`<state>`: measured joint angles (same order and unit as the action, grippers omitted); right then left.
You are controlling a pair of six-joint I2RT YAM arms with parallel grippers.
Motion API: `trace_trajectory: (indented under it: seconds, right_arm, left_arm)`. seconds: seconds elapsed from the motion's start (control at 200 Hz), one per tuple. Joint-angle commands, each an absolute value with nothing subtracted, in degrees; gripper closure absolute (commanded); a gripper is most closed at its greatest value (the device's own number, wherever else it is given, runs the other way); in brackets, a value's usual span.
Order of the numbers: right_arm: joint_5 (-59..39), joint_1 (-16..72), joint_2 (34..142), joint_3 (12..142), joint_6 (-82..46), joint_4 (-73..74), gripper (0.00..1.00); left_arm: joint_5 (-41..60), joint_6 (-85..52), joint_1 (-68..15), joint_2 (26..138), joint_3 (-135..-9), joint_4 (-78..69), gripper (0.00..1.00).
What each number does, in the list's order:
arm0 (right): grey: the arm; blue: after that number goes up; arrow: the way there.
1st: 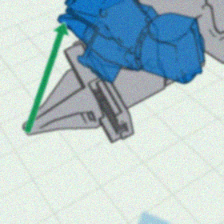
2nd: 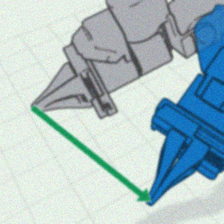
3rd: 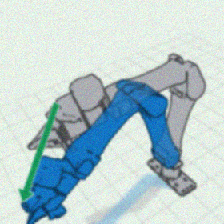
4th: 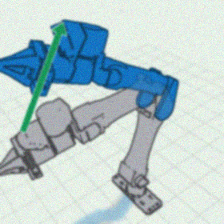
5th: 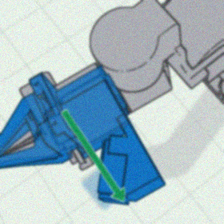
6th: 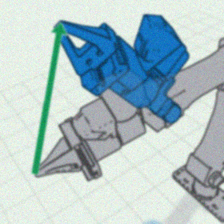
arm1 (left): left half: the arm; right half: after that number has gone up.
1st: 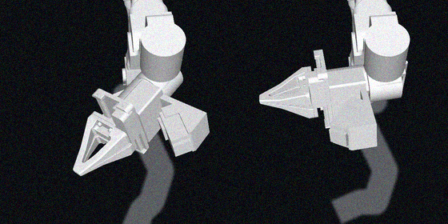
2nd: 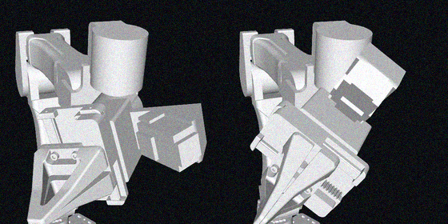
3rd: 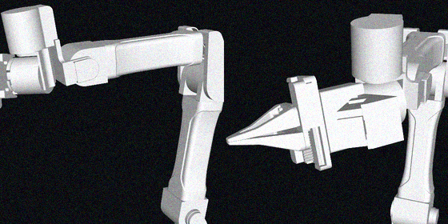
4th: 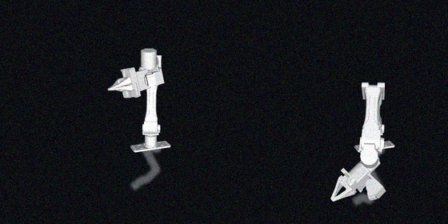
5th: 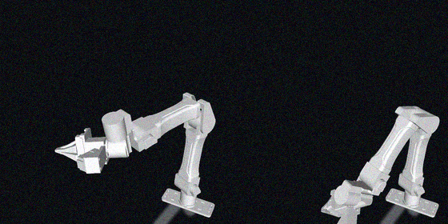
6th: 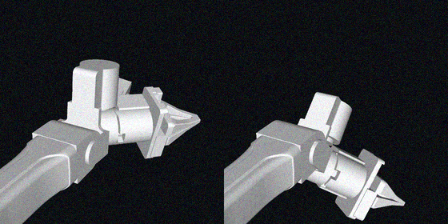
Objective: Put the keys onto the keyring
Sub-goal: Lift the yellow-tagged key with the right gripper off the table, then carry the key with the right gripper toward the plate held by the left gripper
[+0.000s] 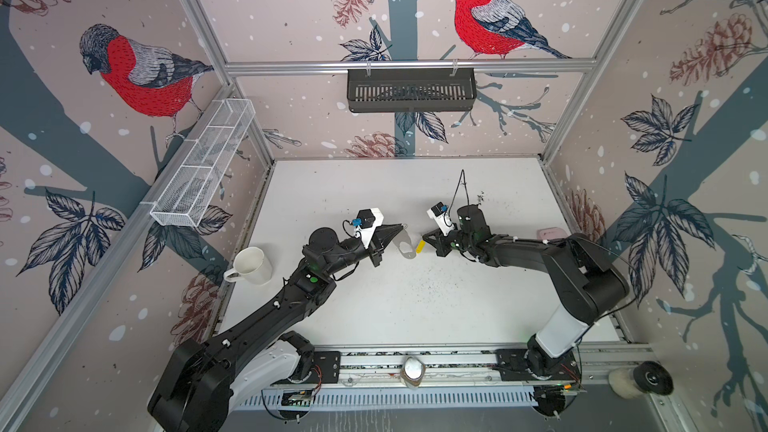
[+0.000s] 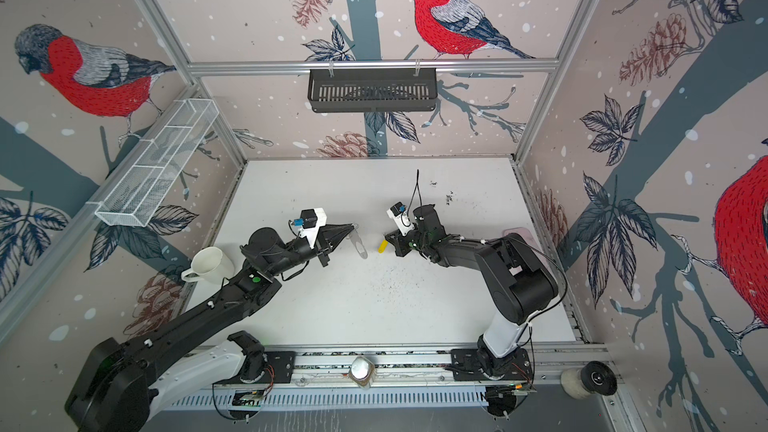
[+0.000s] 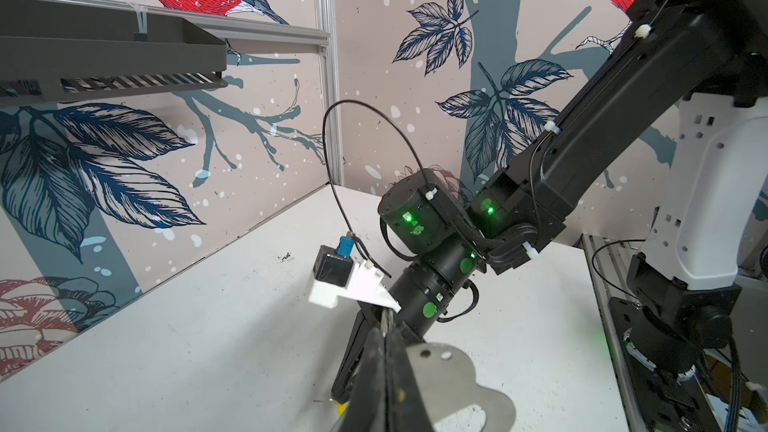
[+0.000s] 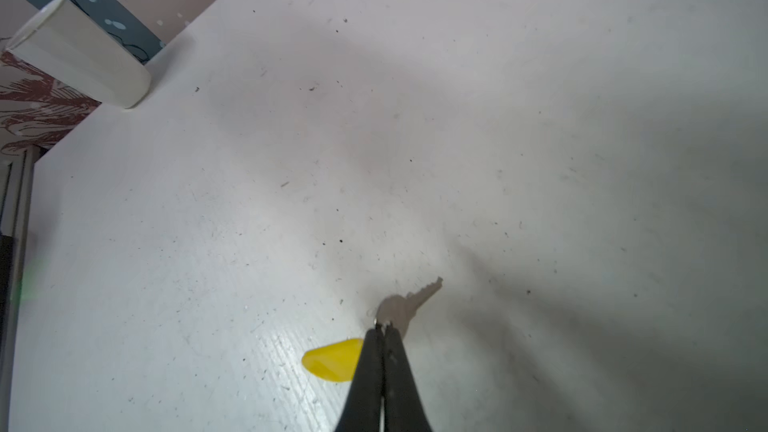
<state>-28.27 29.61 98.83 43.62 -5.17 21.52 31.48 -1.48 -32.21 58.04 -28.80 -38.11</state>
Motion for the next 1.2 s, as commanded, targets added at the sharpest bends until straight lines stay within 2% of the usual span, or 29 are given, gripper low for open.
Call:
trace_trajectory:
  seconds: [0.0, 0.23, 0.53, 0.64, 0.951, 1.196]
  right_arm:
    - [-25.70, 29.73, 100.93, 44.53, -7.25, 22.42, 1.00]
    - [-22.35, 29.70, 103.95, 45.88, -8.51, 21.17, 1.00]
    - [-20.49, 29.62, 105.75, 47.63, -9.14, 19.83, 0.83]
    - [-20.31, 29.64, 105.67, 47.77, -9.31, 19.78, 0.81]
    - [-19.69, 29.64, 105.20, 48.00, -9.18, 19.04, 0.82]
    - [-19.36, 30.06, 105.32, 48.37, -8.79, 17.95, 0.87]
  left_arm:
    - [31.91, -1.15, -32.24, 57.93, -29.27, -39.03, 1.00]
    - [31.64, -0.97, -32.26, 57.30, -29.12, -38.41, 1.00]
    - [31.42, -0.88, -32.23, 56.95, -29.00, -38.09, 1.00]
    - [31.39, -0.88, -32.26, 56.95, -28.92, -38.12, 1.00]
    - [31.38, -0.88, -32.25, 56.77, -28.88, -38.03, 1.00]
    - [31.47, -0.97, -32.21, 56.95, -28.64, -38.47, 1.00]
